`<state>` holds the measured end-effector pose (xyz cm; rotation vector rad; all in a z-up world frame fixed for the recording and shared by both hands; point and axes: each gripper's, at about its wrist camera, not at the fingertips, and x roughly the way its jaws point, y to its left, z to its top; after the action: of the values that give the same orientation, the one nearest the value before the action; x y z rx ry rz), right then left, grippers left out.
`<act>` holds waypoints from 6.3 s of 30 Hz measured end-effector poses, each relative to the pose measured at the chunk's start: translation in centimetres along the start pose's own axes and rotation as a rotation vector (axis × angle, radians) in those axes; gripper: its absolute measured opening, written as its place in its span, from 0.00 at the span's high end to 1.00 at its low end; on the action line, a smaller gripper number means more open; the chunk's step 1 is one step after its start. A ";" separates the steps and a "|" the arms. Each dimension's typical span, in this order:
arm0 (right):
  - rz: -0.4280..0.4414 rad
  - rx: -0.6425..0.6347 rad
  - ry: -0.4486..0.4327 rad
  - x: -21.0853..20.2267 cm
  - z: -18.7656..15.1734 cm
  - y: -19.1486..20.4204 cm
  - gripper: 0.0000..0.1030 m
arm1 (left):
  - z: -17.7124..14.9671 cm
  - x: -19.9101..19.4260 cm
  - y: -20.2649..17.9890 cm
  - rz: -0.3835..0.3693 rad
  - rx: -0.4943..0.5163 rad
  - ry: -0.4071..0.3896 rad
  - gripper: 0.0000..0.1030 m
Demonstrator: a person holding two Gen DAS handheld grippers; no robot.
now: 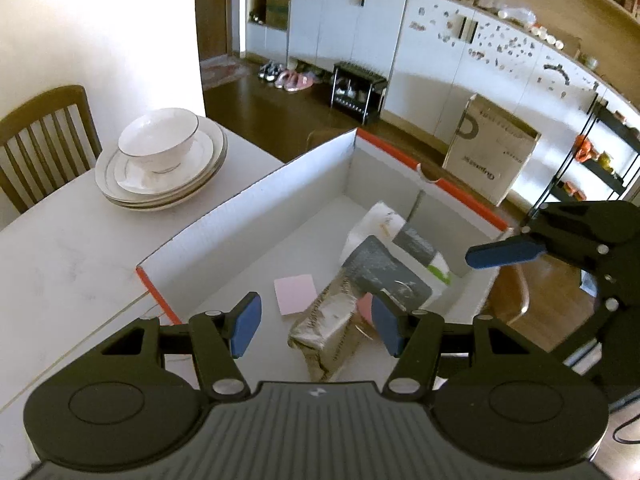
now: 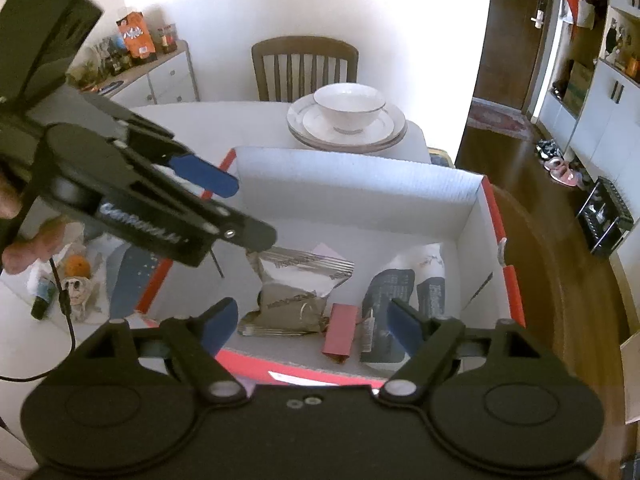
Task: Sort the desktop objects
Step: 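Move both open tools from the box back to the items on the table, then grasp the clear bag of white crystals with left tool while right tool grasps the white cartoon doll, then carry the crystal bag and cartoon doll with both tools over the red box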
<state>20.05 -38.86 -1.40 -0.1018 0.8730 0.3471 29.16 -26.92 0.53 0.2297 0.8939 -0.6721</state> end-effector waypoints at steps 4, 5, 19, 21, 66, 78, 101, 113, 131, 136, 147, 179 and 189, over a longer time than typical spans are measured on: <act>0.000 0.027 -0.021 -1.1 -0.2 0.4 0.18 | -1.0 -2.0 -0.2 -0.018 -0.020 -0.024 0.42; 0.001 0.033 -0.026 -1.2 -0.2 0.6 0.17 | -1.4 -2.5 -0.2 -0.020 -0.024 -0.032 0.42; 0.019 0.071 -0.056 -2.8 -1.5 5.3 0.11 | -7.4 -8.4 1.6 -0.025 -0.049 -0.087 0.34; 0.020 0.071 -0.065 -3.1 -1.5 6.3 0.09 | -8.2 -9.1 2.2 -0.027 -0.055 -0.096 0.28; -0.029 0.090 -0.064 4.6 -2.5 25.4 0.01 | -28.7 -15.0 18.1 0.134 -0.121 -0.015 0.03; -0.023 0.068 -0.018 7.7 -2.2 27.4 0.01 | -31.1 -13.8 20.5 0.148 -0.104 0.027 0.03; -0.026 0.025 0.086 13.2 -2.3 29.5 0.19 | -31.4 -11.4 20.4 0.114 -0.027 0.033 0.24; -0.023 0.044 0.101 14.0 -2.0 29.2 0.35 | -31.5 -11.4 20.3 0.111 -0.022 0.023 0.49; -0.017 0.076 0.097 13.6 -2.3 28.9 0.53 | -31.5 -12.0 20.3 0.111 -0.077 0.033 0.64; -0.015 0.079 0.095 12.8 -2.5 28.8 0.53 | -31.5 -12.6 20.2 0.109 -0.100 0.023 0.64; -0.015 0.077 0.091 10.9 -3.1 28.7 0.53 | -31.6 -14.4 19.5 0.098 -0.143 0.009 0.64; -0.035 0.123 0.059 2.1 -4.7 21.0 0.54 | -24.1 -14.4 9.8 -0.024 -0.125 -0.034 0.64; -0.037 0.133 0.038 0.1 -4.7 15.8 0.54 | -20.4 -12.4 6.2 -0.040 -0.112 -0.045 0.64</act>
<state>11.26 -25.05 -3.62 -0.0020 0.9284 0.2522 14.50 -7.40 -2.90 0.0968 0.8921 -0.6602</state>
